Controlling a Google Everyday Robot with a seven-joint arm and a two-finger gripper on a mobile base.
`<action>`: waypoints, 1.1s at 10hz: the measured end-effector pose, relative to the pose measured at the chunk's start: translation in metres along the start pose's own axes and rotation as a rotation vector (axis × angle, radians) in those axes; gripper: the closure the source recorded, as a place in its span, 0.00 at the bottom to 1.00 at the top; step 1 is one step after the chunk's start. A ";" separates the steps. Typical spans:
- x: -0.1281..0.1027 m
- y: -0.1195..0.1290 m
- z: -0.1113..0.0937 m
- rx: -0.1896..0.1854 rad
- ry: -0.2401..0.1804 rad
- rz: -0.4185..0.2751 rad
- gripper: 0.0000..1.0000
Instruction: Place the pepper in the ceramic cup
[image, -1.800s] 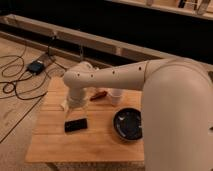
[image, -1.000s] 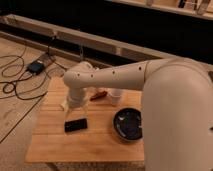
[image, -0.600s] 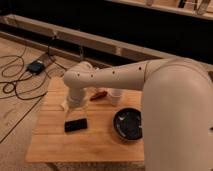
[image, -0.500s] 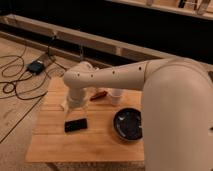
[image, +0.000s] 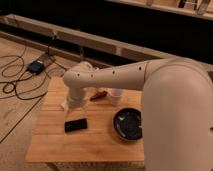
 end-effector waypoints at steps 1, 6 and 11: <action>0.000 0.000 0.000 0.000 0.000 0.000 0.35; 0.000 0.000 0.000 0.000 0.000 0.000 0.35; -0.003 -0.003 0.002 0.001 0.000 0.007 0.35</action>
